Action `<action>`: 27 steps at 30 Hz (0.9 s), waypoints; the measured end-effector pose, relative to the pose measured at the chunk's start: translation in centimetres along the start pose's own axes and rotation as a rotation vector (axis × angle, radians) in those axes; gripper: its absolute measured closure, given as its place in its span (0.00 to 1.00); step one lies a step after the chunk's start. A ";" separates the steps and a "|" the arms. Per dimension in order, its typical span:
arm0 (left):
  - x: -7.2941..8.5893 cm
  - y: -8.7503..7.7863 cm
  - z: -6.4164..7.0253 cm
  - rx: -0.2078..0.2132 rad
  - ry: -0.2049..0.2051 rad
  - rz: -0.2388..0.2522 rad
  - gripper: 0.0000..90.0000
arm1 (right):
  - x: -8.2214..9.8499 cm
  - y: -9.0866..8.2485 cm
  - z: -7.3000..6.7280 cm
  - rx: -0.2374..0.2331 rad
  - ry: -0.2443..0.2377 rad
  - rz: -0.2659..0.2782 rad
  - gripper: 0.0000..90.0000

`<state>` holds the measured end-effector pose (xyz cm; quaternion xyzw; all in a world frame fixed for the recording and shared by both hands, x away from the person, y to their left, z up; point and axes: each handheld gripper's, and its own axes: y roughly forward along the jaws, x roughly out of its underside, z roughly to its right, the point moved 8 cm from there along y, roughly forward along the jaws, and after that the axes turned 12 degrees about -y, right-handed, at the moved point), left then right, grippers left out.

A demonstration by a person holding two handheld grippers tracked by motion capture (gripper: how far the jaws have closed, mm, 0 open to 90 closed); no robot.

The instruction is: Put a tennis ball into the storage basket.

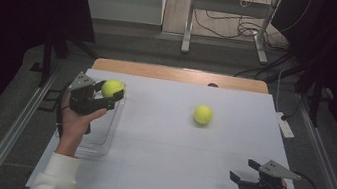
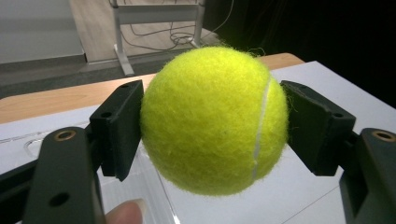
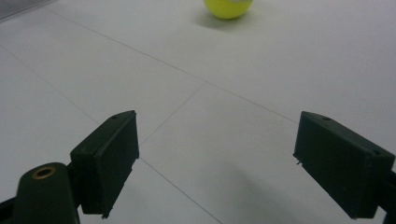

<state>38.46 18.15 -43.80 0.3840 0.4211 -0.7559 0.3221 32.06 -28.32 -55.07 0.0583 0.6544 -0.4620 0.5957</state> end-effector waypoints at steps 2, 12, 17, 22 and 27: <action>0.0 0.1 -0.1 -0.005 -0.001 -0.006 0.29 | -0.1 -0.1 0.0 0.002 -0.001 0.005 0.15; 0.4 0.8 -1.6 -0.052 -0.006 -0.036 0.29 | -0.2 -0.2 -0.3 -0.003 -0.005 0.007 0.15; 0.4 1.2 -2.6 -0.075 -0.025 -0.049 0.29 | -0.2 -0.2 -0.2 -0.003 -0.005 0.008 0.15; 0.4 1.3 -3.3 -0.093 -0.028 -0.056 0.29 | -0.2 -0.1 -0.2 -0.001 -0.007 0.004 0.15; 0.5 1.4 -4.4 -0.127 -0.040 -0.058 0.29 | -0.1 -0.1 -0.2 -0.004 -0.005 0.004 0.15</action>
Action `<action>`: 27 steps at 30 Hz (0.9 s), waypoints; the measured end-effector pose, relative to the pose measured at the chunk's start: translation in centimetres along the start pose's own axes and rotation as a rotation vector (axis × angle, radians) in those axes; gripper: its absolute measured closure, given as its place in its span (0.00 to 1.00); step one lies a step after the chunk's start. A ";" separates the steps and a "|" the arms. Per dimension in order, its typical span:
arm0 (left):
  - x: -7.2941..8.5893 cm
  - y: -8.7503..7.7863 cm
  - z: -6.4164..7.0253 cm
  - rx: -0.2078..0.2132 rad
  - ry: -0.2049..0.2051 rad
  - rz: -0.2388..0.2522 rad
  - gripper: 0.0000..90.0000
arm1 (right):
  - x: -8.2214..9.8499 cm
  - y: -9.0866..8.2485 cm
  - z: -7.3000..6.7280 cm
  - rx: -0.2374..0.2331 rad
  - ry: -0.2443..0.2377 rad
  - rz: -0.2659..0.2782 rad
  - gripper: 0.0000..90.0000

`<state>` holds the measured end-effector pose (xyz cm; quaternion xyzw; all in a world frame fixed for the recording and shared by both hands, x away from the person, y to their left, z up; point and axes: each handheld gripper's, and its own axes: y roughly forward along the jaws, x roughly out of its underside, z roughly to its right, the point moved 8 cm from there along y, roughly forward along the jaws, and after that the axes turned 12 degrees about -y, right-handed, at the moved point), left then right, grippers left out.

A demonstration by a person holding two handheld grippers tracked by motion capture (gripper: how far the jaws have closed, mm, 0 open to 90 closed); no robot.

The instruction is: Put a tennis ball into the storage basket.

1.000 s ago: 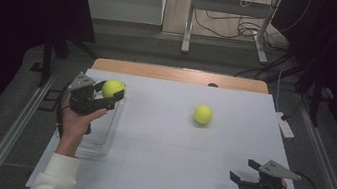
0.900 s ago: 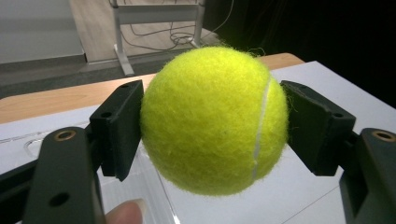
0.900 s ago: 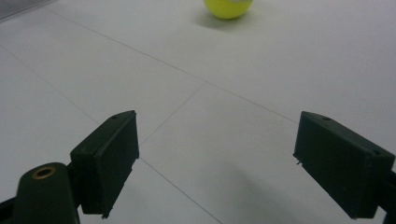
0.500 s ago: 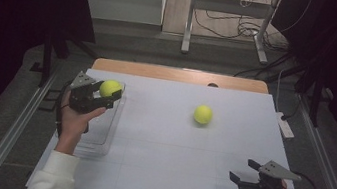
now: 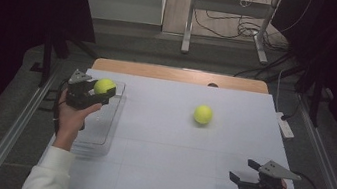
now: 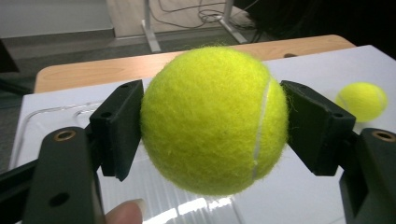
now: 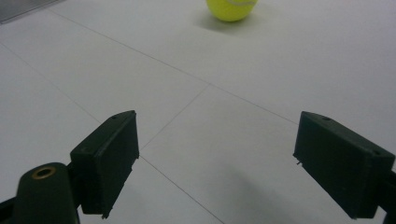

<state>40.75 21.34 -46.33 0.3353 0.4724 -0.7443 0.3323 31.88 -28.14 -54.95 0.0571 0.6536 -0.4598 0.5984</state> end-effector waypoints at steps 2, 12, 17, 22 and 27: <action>0.0 0.1 -0.3 -0.011 -0.006 -0.004 0.29 | 0.0 0.0 0.0 -0.002 0.004 0.003 0.15; 0.1 0.1 -1.7 -0.040 -0.022 -0.019 0.29 | 0.0 0.0 0.0 -0.002 0.000 0.001 0.15; 0.0 -0.1 -2.4 -0.057 -0.015 -0.026 0.29 | 0.0 -0.1 0.1 0.000 0.005 0.003 0.15; -0.2 -0.2 -2.8 -0.071 -0.010 -0.031 0.29 | 0.0 0.0 0.1 0.001 0.006 0.003 0.15; -0.2 -0.2 -3.0 -0.081 -0.004 -0.037 0.29 | 0.0 0.0 0.1 0.000 0.006 0.002 0.15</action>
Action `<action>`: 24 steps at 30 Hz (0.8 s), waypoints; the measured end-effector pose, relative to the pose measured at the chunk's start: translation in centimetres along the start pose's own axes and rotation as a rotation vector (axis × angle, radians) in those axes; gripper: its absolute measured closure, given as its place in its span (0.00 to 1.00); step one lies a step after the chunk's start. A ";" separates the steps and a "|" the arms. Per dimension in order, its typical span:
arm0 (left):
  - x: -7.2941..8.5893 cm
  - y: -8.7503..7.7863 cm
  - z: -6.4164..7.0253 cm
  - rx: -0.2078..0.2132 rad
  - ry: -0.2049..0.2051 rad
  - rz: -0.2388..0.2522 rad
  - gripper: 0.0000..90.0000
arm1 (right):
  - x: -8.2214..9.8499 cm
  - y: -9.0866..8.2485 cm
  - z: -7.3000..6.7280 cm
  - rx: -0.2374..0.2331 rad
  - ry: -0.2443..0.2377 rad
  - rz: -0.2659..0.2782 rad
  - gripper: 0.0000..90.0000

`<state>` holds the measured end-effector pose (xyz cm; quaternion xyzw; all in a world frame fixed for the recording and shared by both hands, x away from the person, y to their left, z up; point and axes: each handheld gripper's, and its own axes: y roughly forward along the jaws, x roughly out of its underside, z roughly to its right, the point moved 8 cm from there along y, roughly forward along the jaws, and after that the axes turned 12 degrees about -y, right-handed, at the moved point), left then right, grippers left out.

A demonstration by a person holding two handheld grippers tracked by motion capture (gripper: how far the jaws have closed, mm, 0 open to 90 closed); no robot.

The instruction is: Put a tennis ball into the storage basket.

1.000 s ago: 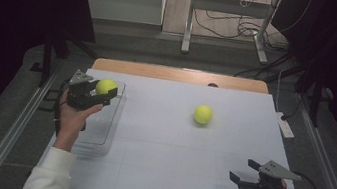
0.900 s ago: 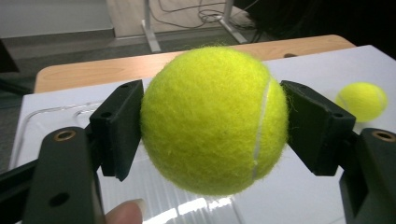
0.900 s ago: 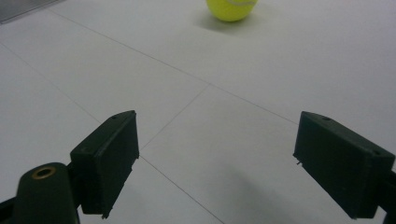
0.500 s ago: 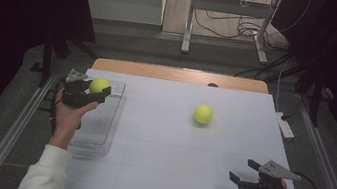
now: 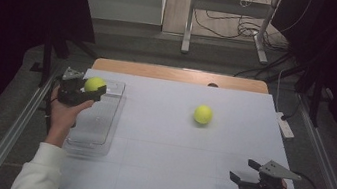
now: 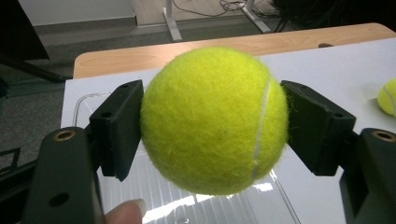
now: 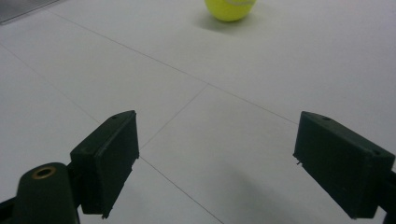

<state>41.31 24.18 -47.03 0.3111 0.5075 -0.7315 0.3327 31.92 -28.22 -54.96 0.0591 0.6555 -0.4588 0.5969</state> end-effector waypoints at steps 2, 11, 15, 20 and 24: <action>0.0 0.1 -0.1 -0.005 0.004 -0.006 0.29 | 0.0 0.0 0.0 0.000 0.001 0.000 0.15; 0.2 0.5 -0.5 -0.028 0.021 -0.029 0.29 | 0.0 0.0 0.1 -0.001 0.002 0.001 0.15; 0.2 0.8 -0.7 -0.040 0.032 -0.044 0.29 | 0.1 0.1 0.0 -0.003 0.002 -0.002 0.15; 0.3 1.2 -0.9 -0.056 0.038 -0.061 0.29 | 0.1 0.1 0.1 -0.003 0.003 -0.001 0.15; 0.3 1.4 -1.2 -0.065 0.035 -0.062 0.29 | 0.1 0.1 0.1 -0.003 0.003 -0.001 0.16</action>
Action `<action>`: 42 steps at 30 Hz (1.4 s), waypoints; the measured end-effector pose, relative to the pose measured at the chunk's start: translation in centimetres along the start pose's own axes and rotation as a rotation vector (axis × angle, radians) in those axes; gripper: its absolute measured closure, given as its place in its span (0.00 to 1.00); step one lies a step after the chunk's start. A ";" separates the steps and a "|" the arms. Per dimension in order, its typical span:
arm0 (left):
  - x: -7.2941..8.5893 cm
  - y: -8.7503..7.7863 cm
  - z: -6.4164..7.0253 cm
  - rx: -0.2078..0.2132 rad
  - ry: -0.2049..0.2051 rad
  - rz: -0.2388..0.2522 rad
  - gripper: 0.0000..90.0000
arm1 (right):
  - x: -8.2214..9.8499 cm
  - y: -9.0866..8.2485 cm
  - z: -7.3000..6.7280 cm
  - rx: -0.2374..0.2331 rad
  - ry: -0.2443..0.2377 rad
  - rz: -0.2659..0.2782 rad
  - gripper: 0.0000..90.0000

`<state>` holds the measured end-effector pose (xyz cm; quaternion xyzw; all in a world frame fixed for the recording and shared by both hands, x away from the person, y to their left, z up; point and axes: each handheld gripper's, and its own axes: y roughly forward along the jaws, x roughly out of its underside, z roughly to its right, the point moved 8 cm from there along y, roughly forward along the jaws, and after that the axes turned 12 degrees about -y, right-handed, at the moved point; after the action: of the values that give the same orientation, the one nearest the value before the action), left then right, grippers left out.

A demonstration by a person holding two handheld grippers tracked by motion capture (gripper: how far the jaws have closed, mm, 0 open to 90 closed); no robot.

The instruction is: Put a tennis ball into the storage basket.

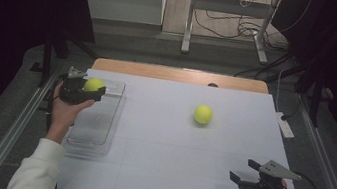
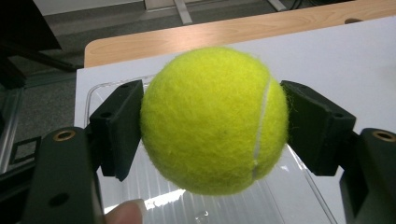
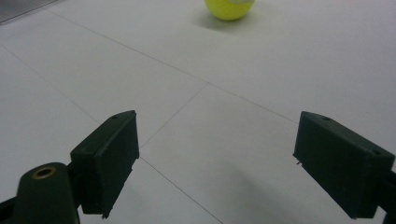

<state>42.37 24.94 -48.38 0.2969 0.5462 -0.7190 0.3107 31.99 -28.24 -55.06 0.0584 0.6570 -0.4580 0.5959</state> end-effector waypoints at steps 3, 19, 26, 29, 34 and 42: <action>0.1 0.2 -0.3 -0.009 0.000 -0.010 0.29 | 0.0 0.0 0.0 0.000 -0.001 -0.002 0.15; 0.5 1.7 -0.8 -0.037 0.012 -0.064 0.29 | 0.0 0.0 0.0 0.001 -0.001 -0.002 0.16; 0.5 1.9 -1.0 -0.043 0.006 -0.073 0.29 | 0.0 0.0 0.0 0.000 -0.002 -0.003 0.16; 0.5 2.1 -1.1 -0.045 0.006 -0.081 0.29 | 0.0 0.0 0.0 0.002 -0.005 -0.005 0.16; 0.8 2.7 -1.5 -0.061 -0.004 -0.107 0.29 | 0.0 0.0 0.0 0.002 -0.004 -0.006 0.16; 1.1 3.6 -2.1 -0.076 -0.021 -0.146 0.29 | 0.1 0.1 0.0 0.002 -0.003 -0.009 0.16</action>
<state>44.61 26.04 -51.87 0.2366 0.5902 -0.7215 0.2740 32.03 -28.23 -55.18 0.0555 0.6561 -0.4612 0.5948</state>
